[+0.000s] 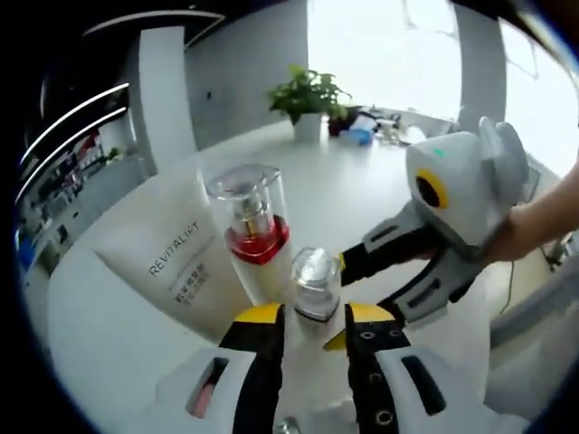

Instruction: Arrange the skincare products in the storage area until every visible bottle or jar stands upright without overlapping.

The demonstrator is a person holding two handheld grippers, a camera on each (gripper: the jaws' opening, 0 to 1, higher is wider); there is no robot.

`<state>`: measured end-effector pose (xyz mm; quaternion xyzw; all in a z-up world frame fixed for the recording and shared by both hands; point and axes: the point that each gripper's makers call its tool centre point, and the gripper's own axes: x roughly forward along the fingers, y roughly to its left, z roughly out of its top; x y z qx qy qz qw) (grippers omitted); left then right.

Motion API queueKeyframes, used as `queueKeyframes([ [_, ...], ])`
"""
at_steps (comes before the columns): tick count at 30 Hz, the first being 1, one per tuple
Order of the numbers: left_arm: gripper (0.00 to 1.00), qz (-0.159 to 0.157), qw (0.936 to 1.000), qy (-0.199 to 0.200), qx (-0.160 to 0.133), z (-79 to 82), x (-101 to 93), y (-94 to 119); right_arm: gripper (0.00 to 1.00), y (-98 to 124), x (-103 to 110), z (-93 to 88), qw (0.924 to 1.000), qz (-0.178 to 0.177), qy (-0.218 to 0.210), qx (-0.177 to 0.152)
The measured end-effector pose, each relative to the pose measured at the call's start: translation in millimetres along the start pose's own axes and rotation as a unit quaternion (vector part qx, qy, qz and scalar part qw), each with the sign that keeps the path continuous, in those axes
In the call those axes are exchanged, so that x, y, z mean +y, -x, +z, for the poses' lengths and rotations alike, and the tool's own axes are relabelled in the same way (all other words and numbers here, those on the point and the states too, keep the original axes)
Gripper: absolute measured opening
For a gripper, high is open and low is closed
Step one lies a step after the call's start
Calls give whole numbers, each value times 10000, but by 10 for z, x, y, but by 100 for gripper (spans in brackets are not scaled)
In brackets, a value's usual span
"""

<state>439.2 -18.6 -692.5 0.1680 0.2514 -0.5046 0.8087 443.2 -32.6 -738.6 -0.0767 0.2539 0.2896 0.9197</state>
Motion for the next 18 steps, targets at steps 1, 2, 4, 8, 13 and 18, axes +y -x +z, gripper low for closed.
queueKeyframes([
  [1, 25, 3, 10000, 8, 3, -2, 0, 7, 38, 6, 1, -1, 10000, -3, -5, 2],
  [2, 26, 12, 10000, 41, 13, -11, 0, 31, 40, 35, 8, -12, 10000, -29, -11, 35],
  [4, 29, 30, 9999, 80, 58, -35, -8, 72, 42, 72, 27, -19, 10000, -41, -19, 51],
  [8, 33, 81, 9997, 206, 88, -77, -26, 173, 46, 142, 76, -26, 10000, -51, -44, 71],
  [13, 39, 117, 9990, 399, 155, -164, -68, 308, 53, 232, 119, -39, 9998, -91, -113, 115],
  [18, 47, 163, 9975, 648, 213, -272, -123, 452, 58, 368, 172, 4, 9996, -156, -211, 61],
])
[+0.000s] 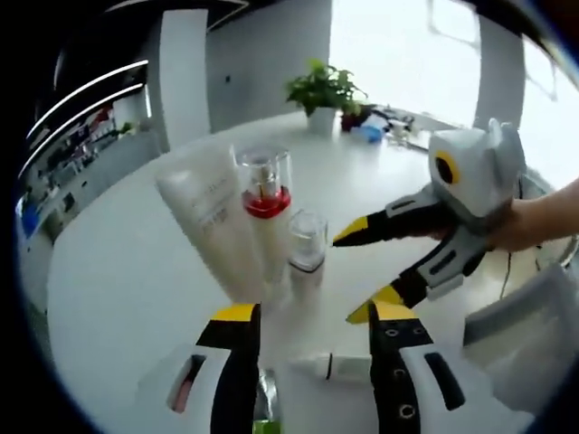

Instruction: Arrange the skincare products in the storage area until every visible bottle or jar stands upright without overlapping.

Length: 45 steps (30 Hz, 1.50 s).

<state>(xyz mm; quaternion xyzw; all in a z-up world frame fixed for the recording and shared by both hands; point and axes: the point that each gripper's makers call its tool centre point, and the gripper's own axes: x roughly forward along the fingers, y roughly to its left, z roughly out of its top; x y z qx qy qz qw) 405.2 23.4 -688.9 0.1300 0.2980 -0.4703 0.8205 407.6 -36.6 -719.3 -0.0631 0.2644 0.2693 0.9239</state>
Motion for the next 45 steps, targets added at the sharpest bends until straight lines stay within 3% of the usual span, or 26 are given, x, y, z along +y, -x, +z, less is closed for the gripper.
queueKeyframes([
  [15, 62, 190, 9983, 535, 149, -305, -30, 402, 76, 258, 196, -55, 9993, -10, -277, 240],
  [27, 72, 378, 9945, 968, 109, -543, -63, 787, 88, 502, 394, -76, 9985, 78, -460, 291],
  [45, 86, 788, 9835, 1623, -117, -951, -119, 1446, 99, 840, 720, -109, 9970, 233, -713, 170],
])
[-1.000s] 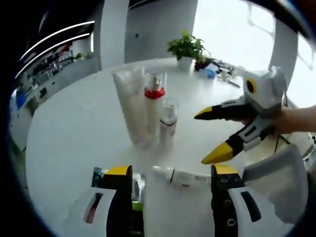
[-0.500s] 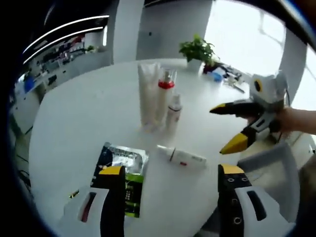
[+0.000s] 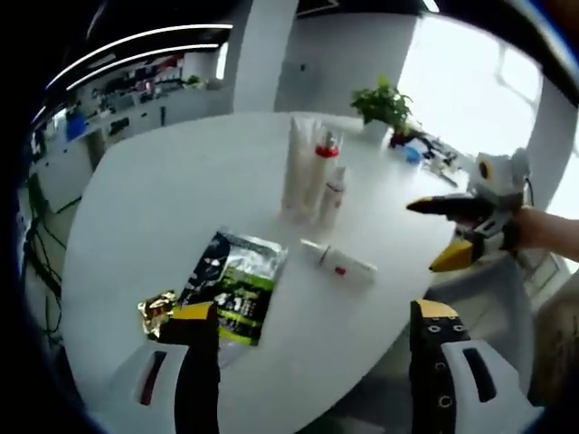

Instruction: Arrange the skincare products in the storage area until every visible bottle or jar stands upright without overlapping.

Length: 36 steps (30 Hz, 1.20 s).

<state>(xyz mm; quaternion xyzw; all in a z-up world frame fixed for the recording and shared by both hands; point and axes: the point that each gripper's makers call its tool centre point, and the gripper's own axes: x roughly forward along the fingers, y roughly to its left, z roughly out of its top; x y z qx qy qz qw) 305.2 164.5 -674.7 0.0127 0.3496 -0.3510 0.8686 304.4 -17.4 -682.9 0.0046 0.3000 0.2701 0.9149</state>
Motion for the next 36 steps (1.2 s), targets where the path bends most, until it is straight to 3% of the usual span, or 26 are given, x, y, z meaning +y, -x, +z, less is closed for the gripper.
queueKeyframes([
  [11, 91, 155, 9998, 133, -74, -144, 69, 316, 99, 163, 68, -23, 9998, -57, -122, -117],
  [20, 96, 200, 9994, 286, -33, -325, 95, 444, 99, 254, 54, -70, 9996, -122, -217, -164],
  [36, 97, 284, 9988, 392, -103, -311, 136, 479, 98, 203, 76, -120, 9998, -82, -160, 6],
])
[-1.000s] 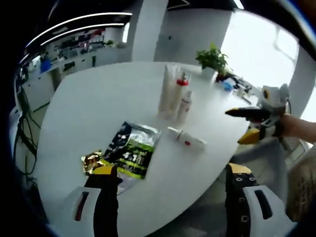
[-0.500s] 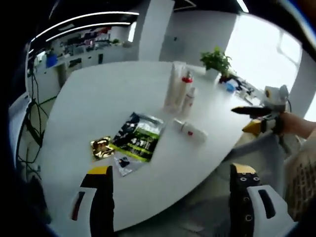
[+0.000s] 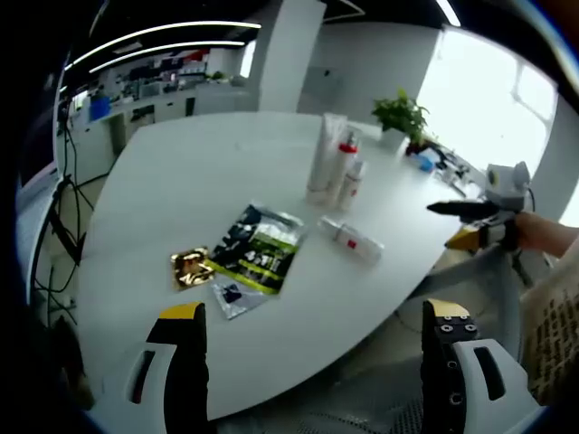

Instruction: Arrange the skincare products in the storage area until every visible bottle or jar stands upright without overlapping.

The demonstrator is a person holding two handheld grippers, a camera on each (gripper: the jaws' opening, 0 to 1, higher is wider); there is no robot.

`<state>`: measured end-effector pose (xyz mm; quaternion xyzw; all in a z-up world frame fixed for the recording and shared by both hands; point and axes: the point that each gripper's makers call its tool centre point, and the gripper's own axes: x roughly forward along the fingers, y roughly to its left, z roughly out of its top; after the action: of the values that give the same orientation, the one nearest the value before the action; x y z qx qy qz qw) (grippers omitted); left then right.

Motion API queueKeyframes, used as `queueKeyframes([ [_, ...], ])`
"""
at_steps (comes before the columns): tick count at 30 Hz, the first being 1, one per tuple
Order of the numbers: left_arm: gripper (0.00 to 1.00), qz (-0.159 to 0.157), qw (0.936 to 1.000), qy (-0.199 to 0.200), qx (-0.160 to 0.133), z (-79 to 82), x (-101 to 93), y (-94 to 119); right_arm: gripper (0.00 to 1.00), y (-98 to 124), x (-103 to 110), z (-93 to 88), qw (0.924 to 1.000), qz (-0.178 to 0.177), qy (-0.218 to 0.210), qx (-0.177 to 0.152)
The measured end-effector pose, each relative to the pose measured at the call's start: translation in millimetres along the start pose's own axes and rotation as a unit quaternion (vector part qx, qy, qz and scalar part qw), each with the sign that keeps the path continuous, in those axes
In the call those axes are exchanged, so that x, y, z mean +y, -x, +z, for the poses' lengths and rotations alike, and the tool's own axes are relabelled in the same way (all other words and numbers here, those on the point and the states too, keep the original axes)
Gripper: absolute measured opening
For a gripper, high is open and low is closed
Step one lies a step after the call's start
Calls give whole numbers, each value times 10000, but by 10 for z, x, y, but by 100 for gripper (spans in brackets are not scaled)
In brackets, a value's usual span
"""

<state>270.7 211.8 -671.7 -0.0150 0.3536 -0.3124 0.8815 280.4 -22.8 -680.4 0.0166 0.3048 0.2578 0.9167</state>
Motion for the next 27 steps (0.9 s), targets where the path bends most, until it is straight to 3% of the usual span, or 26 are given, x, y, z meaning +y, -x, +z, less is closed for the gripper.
queueKeyframes([
  [10, 96, 33, 10000, 37, 24, -18, 9, 9, 89, -301, 26, 29, 9984, 289, 391, 289],
  [15, 96, 60, 9999, 91, 24, -15, 25, 12, 78, -504, 73, -23, 9935, 490, 780, 666],
  [27, 94, 134, 9997, 210, -22, 19, 97, 6, 65, -973, 138, -76, 9832, 706, 1245, 1130],
])
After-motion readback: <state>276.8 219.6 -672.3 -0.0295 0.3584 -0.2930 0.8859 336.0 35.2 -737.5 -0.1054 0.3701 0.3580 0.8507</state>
